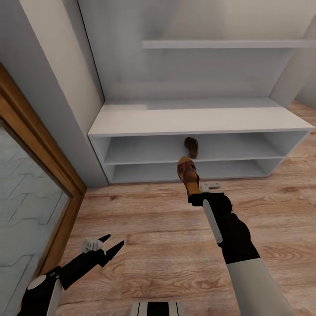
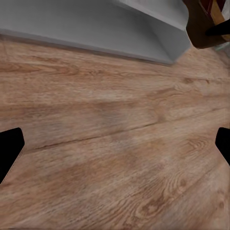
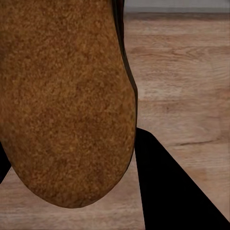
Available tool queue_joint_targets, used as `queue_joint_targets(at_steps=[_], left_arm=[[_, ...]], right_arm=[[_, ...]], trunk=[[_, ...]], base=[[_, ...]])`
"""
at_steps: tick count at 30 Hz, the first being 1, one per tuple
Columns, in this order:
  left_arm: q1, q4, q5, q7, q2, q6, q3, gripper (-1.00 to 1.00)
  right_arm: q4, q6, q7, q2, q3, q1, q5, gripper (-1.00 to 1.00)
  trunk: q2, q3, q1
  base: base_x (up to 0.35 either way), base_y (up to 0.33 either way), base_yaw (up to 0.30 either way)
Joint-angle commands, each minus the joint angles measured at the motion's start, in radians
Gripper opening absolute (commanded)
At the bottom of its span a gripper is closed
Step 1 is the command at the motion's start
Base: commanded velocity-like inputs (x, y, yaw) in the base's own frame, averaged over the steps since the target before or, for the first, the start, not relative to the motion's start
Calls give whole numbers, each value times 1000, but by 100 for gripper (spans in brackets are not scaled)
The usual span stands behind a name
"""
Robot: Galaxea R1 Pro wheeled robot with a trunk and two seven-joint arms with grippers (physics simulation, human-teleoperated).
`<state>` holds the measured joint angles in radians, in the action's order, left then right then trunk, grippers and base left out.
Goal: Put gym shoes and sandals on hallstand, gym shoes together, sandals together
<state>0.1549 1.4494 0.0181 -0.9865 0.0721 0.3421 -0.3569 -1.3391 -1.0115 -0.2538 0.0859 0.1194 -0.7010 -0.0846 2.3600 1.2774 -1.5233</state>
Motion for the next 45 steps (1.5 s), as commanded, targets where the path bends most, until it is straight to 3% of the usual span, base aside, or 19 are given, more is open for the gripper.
queue_joint_targets(at_steps=[1,13,32,34,41,45], left_arm=[[0,0,0,0,0,0,0,100],[0,0,0,-1,0,0,0,100],[0,0,1,-1,0,0,1,100],[0,0,2,-2,0,0,2,100],[0,0,2,-3,1,0,3,100],[0,0,2,-3,1,0,3,100]], right_arm=[[0,1,-1,0,0,0,-3,-100],[0,1,-1,0,0,0,-3,-100],[14,6,1,1,-2,0,-2,-100],[35,10,1,1,-1,0,-2,-100],[253,83,1,2,0,0,0,-100],[307,123,1,1,-1,0,0,-100]], trunk=[[0,0,0],[0,4,0],[0,5,0],[0,5,0],[0,5,0],[0,5,0]], base=[[0,-76,255],[0,-230,248],[39,-22,15],[32,0,0],[8,0,0],[1,0,0]])
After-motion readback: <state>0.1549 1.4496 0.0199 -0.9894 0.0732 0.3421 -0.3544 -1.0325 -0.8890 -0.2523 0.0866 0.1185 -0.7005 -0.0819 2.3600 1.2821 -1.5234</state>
